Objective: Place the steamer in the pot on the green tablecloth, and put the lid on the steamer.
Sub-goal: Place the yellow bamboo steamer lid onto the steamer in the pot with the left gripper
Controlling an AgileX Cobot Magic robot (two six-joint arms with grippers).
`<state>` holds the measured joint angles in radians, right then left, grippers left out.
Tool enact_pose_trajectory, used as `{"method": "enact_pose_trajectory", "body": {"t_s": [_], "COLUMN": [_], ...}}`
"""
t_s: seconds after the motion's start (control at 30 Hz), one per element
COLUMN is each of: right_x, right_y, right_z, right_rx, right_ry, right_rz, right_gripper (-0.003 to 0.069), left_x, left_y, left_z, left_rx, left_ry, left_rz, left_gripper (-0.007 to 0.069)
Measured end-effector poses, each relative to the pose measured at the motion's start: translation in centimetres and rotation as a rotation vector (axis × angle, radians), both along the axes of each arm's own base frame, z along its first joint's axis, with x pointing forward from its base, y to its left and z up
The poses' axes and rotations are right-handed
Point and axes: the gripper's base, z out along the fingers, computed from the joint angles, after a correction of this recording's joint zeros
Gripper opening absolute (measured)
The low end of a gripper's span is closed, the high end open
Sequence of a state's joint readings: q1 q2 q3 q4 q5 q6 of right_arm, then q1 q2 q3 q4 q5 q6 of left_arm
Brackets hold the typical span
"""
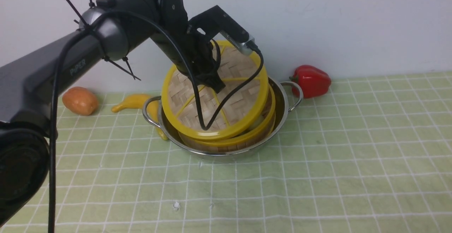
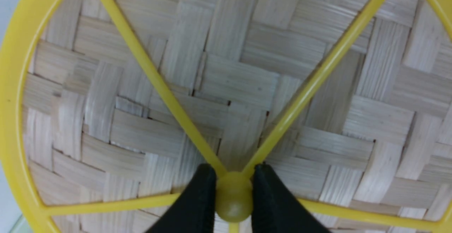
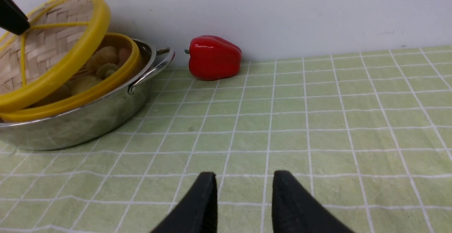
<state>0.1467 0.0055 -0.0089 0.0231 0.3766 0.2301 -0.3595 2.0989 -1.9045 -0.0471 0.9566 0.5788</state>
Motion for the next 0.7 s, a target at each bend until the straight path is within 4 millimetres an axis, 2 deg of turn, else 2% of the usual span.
{"method": "enact_pose_trajectory", "body": {"t_s": [0.37,0.7], "right_x": [0.0,0.0], "right_y": [0.0,0.0], "right_z": [0.0,0.0], "right_rx": [0.0,0.0], "right_ry": [0.0,0.0], "right_rz": [0.0,0.0], "right_gripper": [0.024,0.024], "left_x": [-0.1,-0.2], "left_y": [0.0,0.1], "left_z": [0.0,2.6], "left_rx": [0.004,0.01], "left_ry": [0.009,0.021], "left_rz": [0.0,0.001], "left_gripper": [0.0123,0.0123]}}
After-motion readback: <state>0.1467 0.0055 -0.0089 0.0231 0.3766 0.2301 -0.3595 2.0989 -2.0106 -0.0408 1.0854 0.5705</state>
